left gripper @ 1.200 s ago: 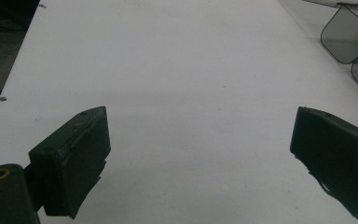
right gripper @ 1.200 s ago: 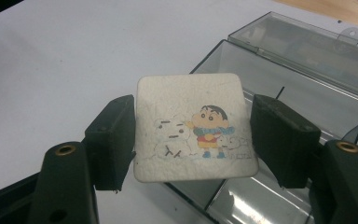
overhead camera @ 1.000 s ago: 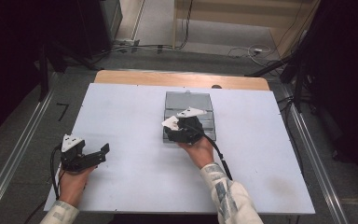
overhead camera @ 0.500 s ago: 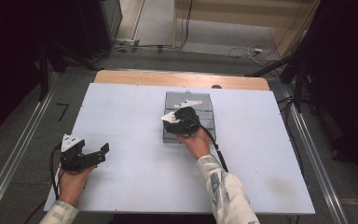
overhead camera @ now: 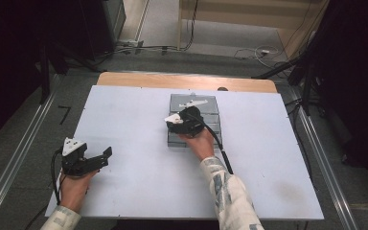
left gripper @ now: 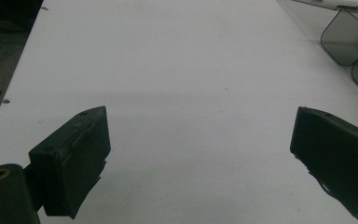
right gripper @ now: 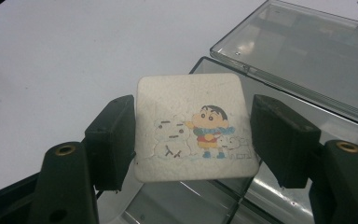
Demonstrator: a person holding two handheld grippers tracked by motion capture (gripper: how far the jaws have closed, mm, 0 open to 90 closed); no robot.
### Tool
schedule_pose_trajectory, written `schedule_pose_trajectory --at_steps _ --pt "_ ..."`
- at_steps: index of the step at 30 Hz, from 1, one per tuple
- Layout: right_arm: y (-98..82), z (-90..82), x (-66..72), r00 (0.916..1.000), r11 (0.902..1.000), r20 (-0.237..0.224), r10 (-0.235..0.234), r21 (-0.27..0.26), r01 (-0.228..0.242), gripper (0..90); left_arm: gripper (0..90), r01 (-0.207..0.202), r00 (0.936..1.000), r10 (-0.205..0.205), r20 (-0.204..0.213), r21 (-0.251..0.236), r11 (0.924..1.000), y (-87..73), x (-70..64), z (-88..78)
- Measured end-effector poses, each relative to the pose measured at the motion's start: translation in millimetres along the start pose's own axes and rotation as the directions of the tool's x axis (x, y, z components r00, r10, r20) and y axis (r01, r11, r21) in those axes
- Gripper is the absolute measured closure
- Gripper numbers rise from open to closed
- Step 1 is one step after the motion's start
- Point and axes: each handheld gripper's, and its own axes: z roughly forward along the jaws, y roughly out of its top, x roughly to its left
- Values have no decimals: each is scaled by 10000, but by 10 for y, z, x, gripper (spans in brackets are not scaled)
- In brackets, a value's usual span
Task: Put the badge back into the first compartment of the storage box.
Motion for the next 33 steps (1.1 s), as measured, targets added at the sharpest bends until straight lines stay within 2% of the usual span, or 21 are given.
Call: schedule_pose_trajectory --at_steps 6,9,12,20,26,29,33 --pt "31 56 3 9998 10000 -169 67 64 -66 311 52 -1 10000 1 -6 8 10000 0 7 3" --pt "55 89 -11 9994 9996 -311 150 257 -142 310 52 11 10000 -11 -8 -8 10000 0 9 0" --pt "73 106 -25 9995 9985 -254 175 530 -161 308 52 18 10000 -18 -3 1 10000 0 10 2" --pt "97 130 -43 9993 9960 -106 361 822 -351 276 52 14 10000 -13 17 -24 10000 2 12 -2" --pt "95 107 -56 9993 9964 -12 373 765 -371 273 52 25 10000 -24 2 -30 10000 0 15 -3" --pt "110 48 -64 9992 9979 17 400 515 -400 274 52 38 10000 -38 -6 -27 10000 1 18 -5" --pt "121 -2 -57 9995 9986 17 305 435 -305 274 52 39 10000 -39 -15 -32 10000 1 18 -5"
